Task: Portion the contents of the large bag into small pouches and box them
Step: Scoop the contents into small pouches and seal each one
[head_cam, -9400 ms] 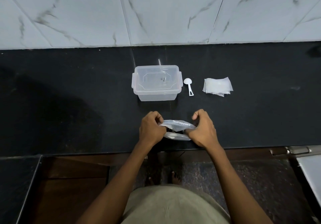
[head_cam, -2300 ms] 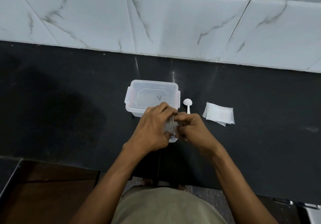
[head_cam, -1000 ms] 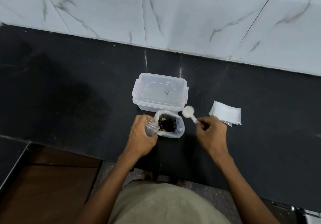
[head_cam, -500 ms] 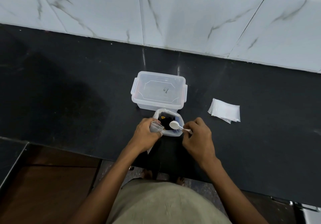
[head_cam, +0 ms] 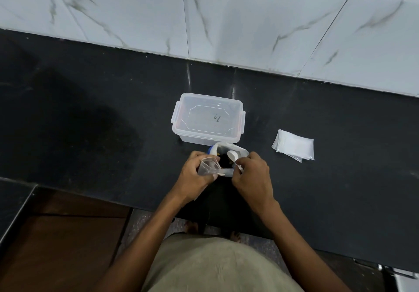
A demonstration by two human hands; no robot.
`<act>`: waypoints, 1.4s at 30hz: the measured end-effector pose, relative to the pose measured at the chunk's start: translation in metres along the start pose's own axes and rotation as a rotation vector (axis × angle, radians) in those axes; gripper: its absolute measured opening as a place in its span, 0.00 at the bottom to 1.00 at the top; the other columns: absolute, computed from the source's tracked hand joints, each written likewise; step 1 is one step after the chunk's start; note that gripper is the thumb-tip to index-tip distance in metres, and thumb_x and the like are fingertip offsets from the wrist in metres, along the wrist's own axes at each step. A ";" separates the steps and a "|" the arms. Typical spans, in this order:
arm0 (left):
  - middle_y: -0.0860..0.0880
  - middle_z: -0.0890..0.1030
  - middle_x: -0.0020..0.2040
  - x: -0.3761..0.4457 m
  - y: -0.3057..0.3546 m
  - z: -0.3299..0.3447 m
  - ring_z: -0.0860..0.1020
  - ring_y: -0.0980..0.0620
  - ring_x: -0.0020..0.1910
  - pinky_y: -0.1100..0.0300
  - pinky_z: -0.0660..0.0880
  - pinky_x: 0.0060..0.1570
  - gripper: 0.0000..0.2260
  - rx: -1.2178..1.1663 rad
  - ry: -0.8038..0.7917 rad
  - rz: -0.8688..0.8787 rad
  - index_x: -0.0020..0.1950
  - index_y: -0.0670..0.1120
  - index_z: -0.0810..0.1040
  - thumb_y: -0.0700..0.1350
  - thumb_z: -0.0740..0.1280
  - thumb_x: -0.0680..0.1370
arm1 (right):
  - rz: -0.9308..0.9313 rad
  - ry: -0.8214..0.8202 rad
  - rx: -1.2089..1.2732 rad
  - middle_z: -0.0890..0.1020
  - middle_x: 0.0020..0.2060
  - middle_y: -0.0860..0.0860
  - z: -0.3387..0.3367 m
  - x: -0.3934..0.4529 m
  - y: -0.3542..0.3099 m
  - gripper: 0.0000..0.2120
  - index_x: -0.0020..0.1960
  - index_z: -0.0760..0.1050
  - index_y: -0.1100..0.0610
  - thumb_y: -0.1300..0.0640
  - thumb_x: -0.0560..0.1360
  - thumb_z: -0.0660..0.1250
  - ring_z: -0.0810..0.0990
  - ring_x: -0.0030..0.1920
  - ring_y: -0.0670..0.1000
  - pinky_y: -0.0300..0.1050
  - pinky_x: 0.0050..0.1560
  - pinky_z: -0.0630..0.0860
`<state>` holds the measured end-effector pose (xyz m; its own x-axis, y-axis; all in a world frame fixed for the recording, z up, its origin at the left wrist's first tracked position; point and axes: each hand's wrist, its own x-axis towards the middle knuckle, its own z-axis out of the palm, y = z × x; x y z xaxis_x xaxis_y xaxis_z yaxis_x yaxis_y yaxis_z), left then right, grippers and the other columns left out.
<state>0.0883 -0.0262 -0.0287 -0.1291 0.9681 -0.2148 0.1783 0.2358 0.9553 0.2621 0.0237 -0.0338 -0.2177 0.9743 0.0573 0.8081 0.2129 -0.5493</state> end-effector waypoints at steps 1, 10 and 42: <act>0.46 0.76 0.60 -0.001 0.000 0.001 0.80 0.55 0.58 0.68 0.74 0.57 0.18 -0.055 -0.007 0.042 0.60 0.46 0.83 0.36 0.73 0.71 | 0.010 -0.004 0.008 0.77 0.39 0.57 -0.001 0.001 0.001 0.04 0.42 0.84 0.64 0.66 0.72 0.71 0.76 0.34 0.55 0.43 0.34 0.69; 0.47 0.81 0.54 0.010 -0.005 0.012 0.81 0.50 0.50 0.50 0.80 0.54 0.11 -0.051 0.247 -0.340 0.45 0.58 0.83 0.46 0.68 0.65 | -0.011 0.010 0.066 0.76 0.37 0.54 -0.001 0.000 0.011 0.03 0.43 0.85 0.63 0.63 0.73 0.74 0.75 0.32 0.53 0.39 0.32 0.68; 0.51 0.85 0.54 0.021 -0.009 0.021 0.81 0.50 0.56 0.41 0.75 0.63 0.14 -0.393 -0.049 -0.132 0.55 0.42 0.81 0.36 0.71 0.70 | 0.145 -0.095 0.099 0.80 0.30 0.58 0.001 0.012 0.020 0.11 0.35 0.82 0.62 0.57 0.72 0.68 0.78 0.29 0.55 0.49 0.31 0.75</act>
<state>0.1045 -0.0065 -0.0462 -0.0777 0.9369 -0.3409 -0.2238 0.3169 0.9217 0.2756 0.0396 -0.0451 -0.1575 0.9819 -0.1052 0.7777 0.0577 -0.6259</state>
